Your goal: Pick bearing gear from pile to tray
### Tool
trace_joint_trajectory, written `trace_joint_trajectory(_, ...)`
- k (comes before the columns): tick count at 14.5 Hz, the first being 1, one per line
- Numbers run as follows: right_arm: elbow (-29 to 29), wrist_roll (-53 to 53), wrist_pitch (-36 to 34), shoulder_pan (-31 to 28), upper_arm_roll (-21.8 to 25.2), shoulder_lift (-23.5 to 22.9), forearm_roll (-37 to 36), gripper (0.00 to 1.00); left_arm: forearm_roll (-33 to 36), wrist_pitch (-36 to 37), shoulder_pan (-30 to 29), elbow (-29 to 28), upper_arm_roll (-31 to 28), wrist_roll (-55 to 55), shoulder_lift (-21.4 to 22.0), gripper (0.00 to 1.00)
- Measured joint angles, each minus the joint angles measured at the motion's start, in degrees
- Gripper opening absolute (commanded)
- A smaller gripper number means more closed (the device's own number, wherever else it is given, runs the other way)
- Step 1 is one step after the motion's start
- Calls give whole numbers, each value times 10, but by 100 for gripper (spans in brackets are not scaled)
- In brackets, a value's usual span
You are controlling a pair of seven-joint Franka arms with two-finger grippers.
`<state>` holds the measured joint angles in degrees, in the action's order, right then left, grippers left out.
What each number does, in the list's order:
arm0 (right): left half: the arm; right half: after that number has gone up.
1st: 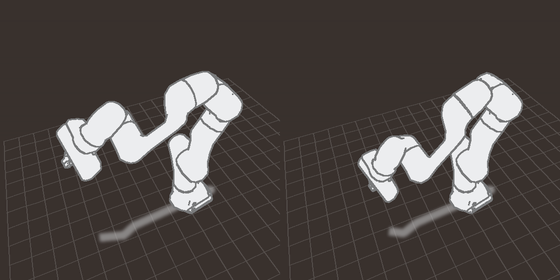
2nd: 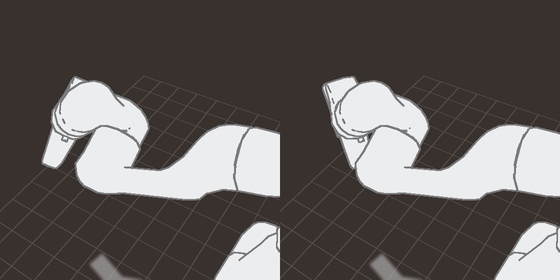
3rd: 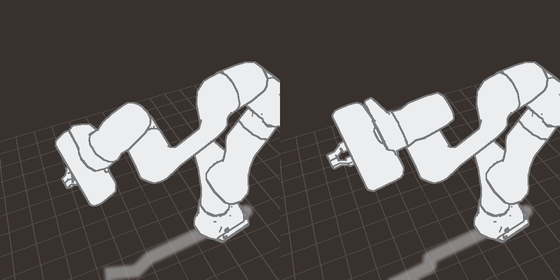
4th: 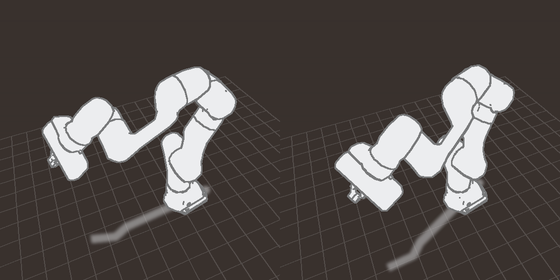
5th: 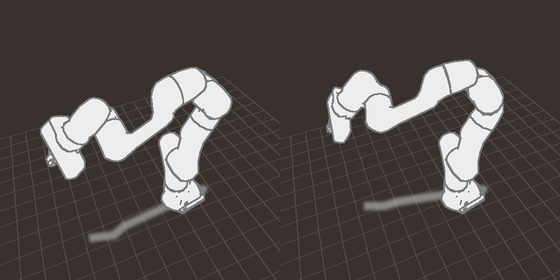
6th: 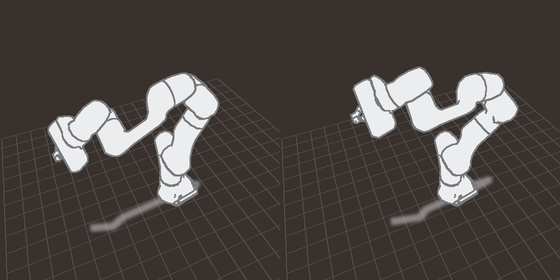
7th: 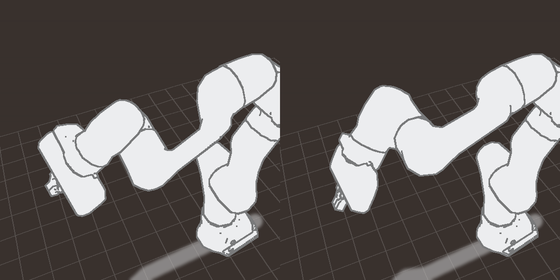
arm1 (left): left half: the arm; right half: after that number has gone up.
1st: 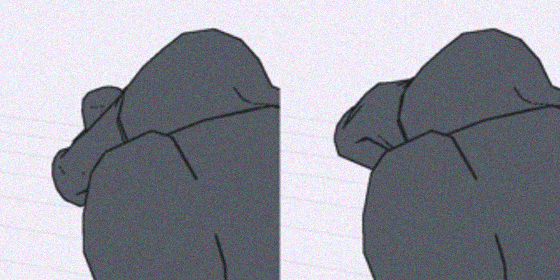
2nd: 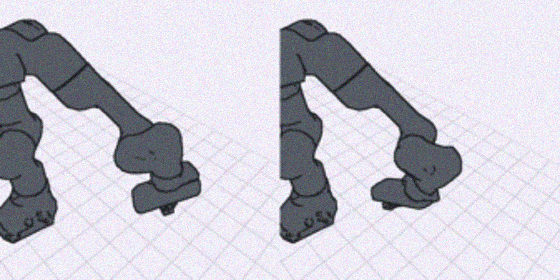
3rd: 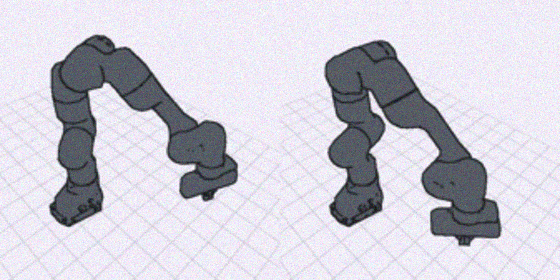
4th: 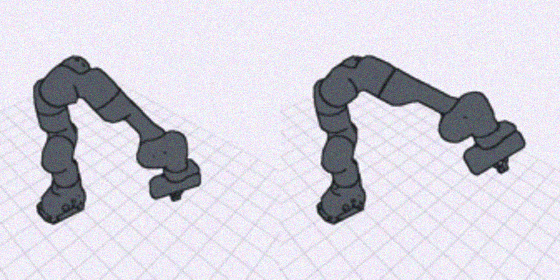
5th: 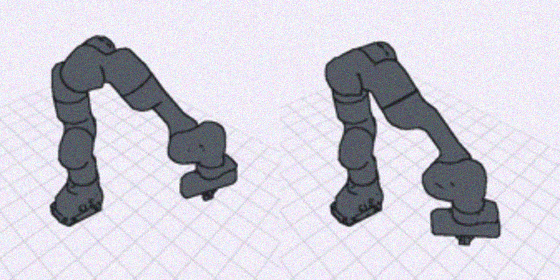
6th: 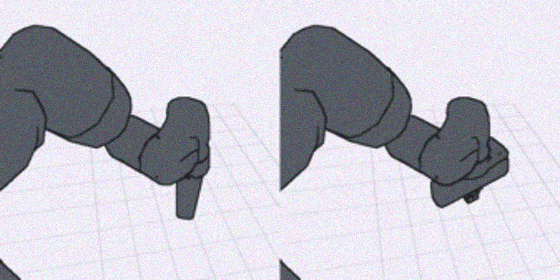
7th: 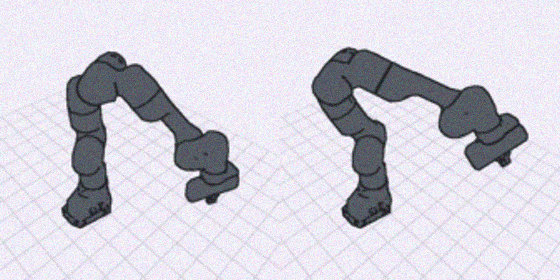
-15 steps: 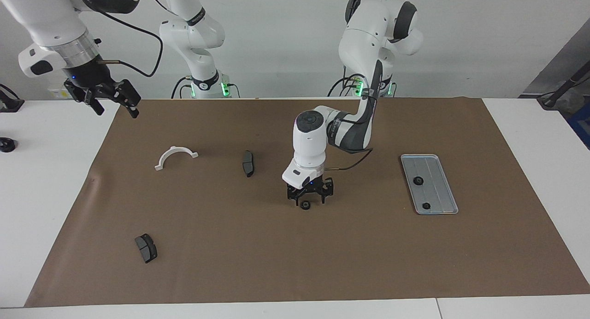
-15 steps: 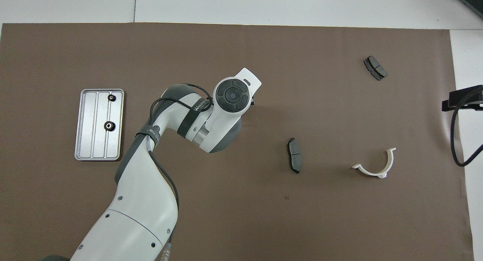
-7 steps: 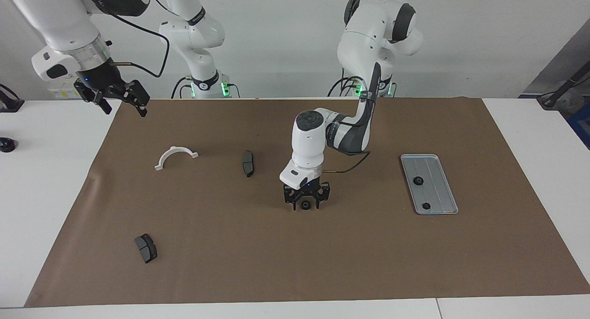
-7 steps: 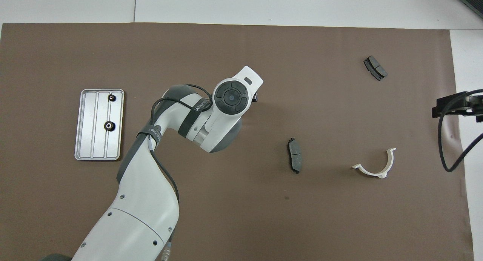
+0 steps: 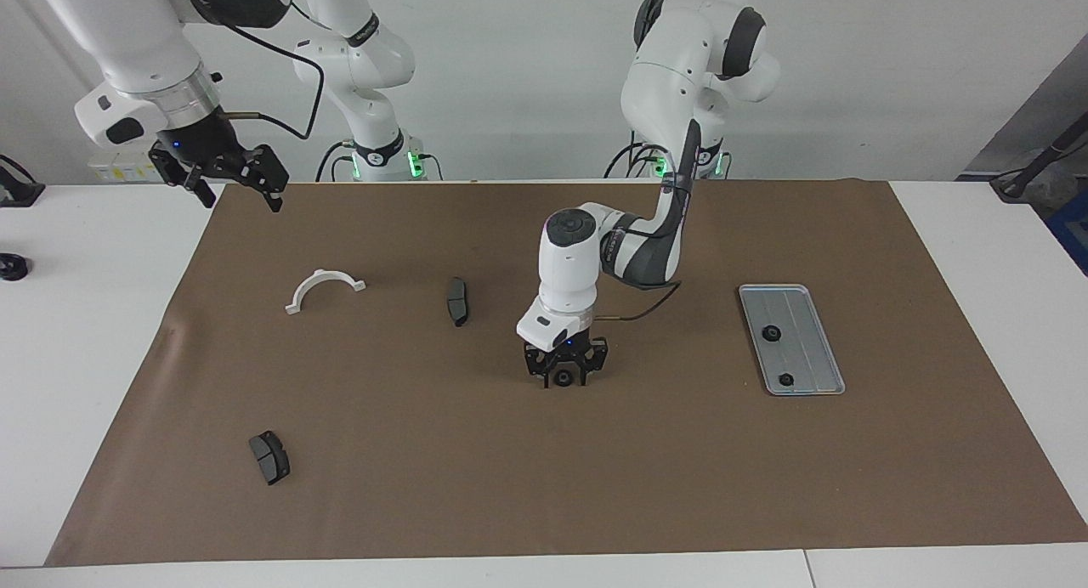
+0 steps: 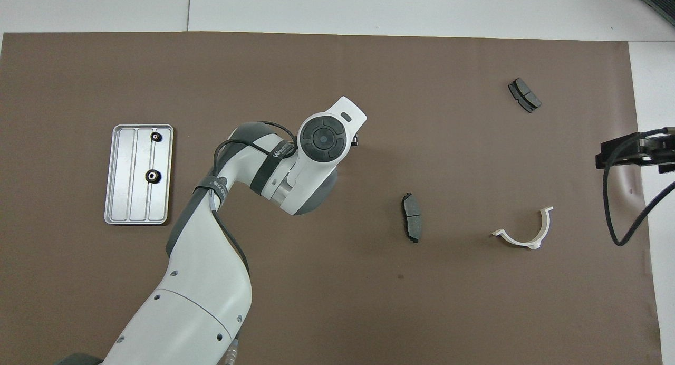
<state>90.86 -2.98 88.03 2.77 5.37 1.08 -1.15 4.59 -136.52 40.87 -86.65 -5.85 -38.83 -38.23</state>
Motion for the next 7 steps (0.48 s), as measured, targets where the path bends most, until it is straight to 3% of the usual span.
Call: trace_joint_trajectory(7, 1, -1, -1, 1, 1, 0, 0, 100, -3, 61, -1, 1, -10, -1, 26, 17)
